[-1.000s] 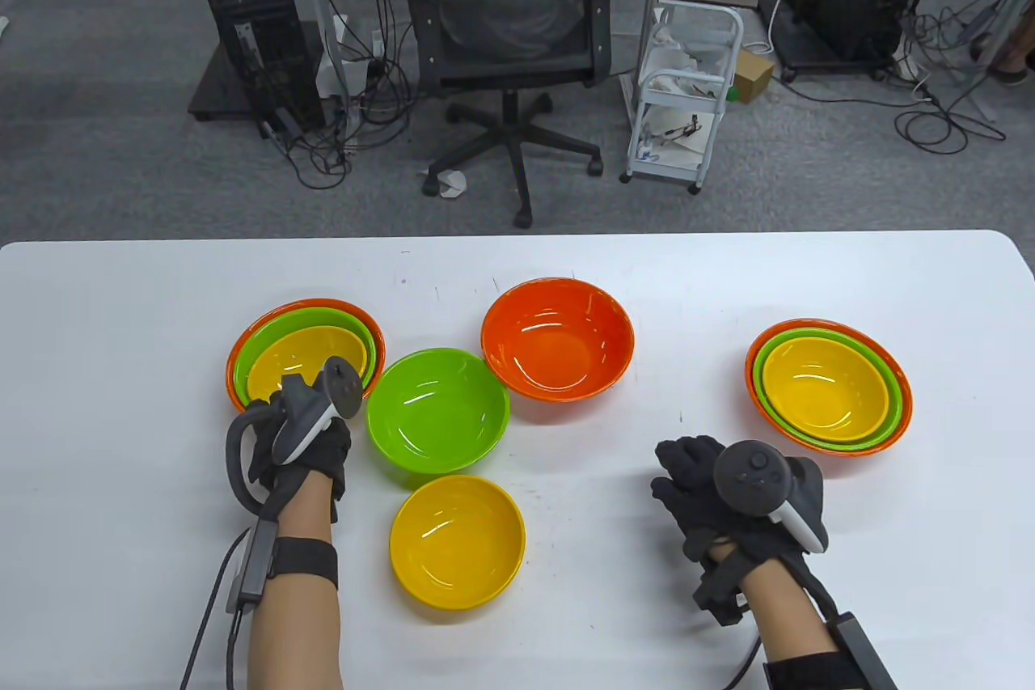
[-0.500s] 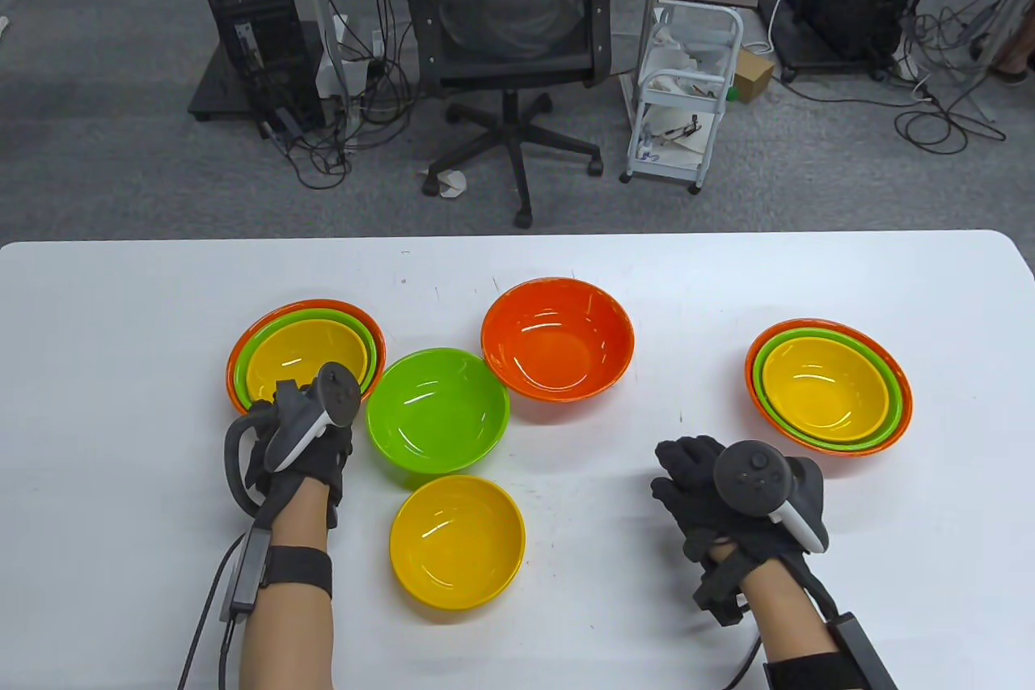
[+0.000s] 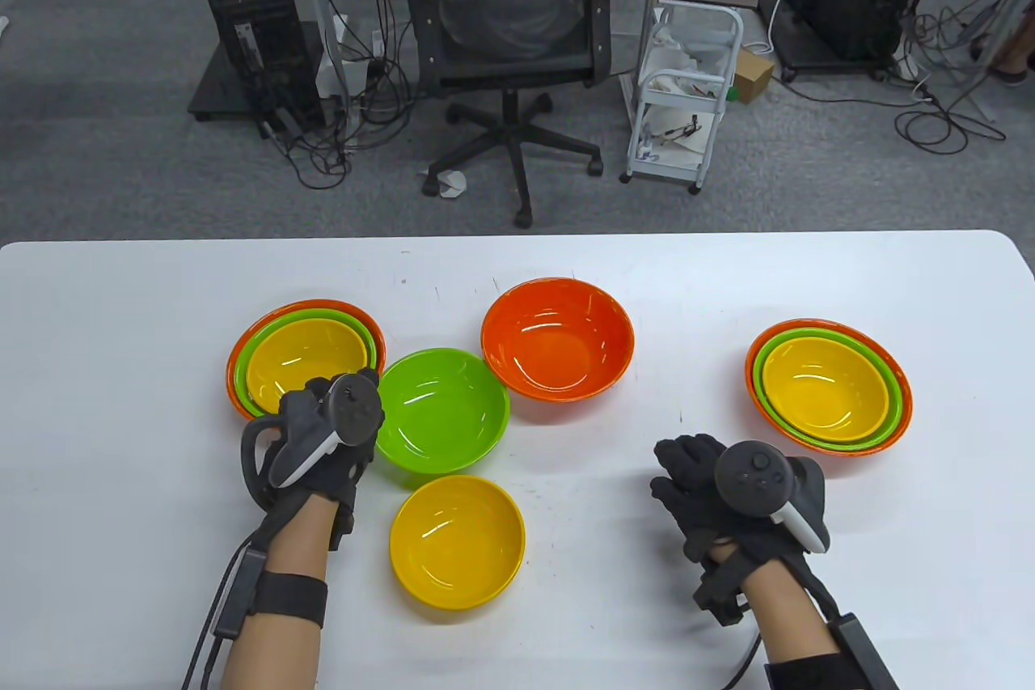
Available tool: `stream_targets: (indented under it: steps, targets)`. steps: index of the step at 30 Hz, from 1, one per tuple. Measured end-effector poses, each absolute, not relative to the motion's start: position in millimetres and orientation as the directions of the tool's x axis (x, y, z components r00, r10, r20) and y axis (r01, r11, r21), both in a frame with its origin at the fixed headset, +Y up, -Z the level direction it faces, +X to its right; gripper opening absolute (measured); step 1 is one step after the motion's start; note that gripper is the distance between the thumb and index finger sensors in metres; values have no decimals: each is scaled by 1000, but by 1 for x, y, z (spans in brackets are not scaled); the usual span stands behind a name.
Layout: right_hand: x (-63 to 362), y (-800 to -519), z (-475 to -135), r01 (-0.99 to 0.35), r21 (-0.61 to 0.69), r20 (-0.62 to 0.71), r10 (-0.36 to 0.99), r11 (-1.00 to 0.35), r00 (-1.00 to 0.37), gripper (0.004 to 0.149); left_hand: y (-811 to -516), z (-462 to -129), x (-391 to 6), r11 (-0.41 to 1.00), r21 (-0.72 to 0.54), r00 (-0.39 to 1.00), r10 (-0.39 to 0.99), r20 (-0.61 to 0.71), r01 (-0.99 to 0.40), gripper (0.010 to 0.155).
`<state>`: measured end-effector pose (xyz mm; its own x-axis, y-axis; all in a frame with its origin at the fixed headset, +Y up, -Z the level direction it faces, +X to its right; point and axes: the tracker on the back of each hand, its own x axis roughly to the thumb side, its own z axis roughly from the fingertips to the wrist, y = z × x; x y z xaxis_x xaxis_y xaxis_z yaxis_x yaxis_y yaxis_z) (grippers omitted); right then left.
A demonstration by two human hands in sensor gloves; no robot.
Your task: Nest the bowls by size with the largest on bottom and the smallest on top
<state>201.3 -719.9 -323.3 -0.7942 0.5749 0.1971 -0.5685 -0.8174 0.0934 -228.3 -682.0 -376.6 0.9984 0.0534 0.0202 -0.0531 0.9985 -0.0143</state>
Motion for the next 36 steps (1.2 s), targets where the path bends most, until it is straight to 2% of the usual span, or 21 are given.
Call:
stream_targets:
  steps: [11,14,23,36]
  targets:
    - [201,-720,-323,-565,96,197,573,-819,-796,59,-697,-367,-195,988,-149,971,80,226,-47,60]
    - [200,-720,-323,-562,103,197,570,-821,-798,59,-701,-366,-190,980,-198,966,48,254,3,59]
    - [199,-721,-323,-558,108,196,568,-823,-799,59,-712,-371,-178,931,-319,952,-78,297,176,61]
    - [199,-721,-323,-558,108,196,568,-823,-799,60,-729,-379,-175,895,-391,950,-101,295,217,64]
